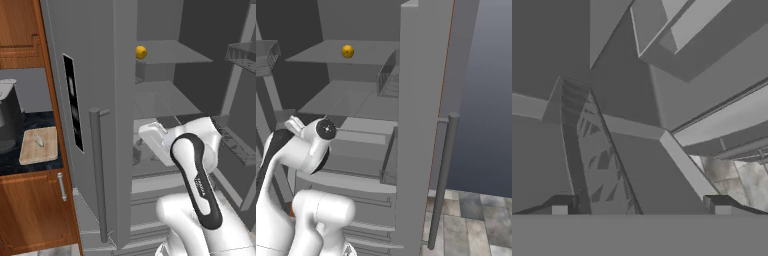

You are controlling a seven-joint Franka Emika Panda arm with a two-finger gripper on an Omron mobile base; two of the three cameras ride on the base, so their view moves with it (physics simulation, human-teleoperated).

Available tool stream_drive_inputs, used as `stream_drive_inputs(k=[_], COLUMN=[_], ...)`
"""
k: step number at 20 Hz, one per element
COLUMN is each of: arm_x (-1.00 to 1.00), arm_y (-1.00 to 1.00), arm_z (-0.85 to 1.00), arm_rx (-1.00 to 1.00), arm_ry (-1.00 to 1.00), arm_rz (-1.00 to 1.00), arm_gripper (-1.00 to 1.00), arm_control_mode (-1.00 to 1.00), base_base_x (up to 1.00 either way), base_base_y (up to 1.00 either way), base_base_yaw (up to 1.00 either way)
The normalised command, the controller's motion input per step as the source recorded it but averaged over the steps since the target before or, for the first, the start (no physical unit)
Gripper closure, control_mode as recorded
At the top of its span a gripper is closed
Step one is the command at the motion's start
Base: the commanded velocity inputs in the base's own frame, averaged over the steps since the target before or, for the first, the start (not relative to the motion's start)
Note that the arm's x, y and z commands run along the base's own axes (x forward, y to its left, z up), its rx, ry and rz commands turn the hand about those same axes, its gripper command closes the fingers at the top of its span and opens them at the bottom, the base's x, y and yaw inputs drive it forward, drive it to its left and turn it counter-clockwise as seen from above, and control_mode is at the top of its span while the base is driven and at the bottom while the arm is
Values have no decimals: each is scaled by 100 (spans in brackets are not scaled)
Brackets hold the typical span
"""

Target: Retrieve a lemon from the fridge and place it on the cutting board with the fish.

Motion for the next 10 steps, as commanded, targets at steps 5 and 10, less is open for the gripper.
stream_drive_inputs(k=[5,10], arm_x=[0,-4], arm_y=[42,47], arm_z=[-9,-17], arm_rx=[21,16], arm_ry=[5,10], arm_rz=[12,12], arm_gripper=[-100,-100], arm_control_mode=[-100,-100], base_base_x=[0,0], base_base_y=[0,0], base_base_yaw=[0,0])
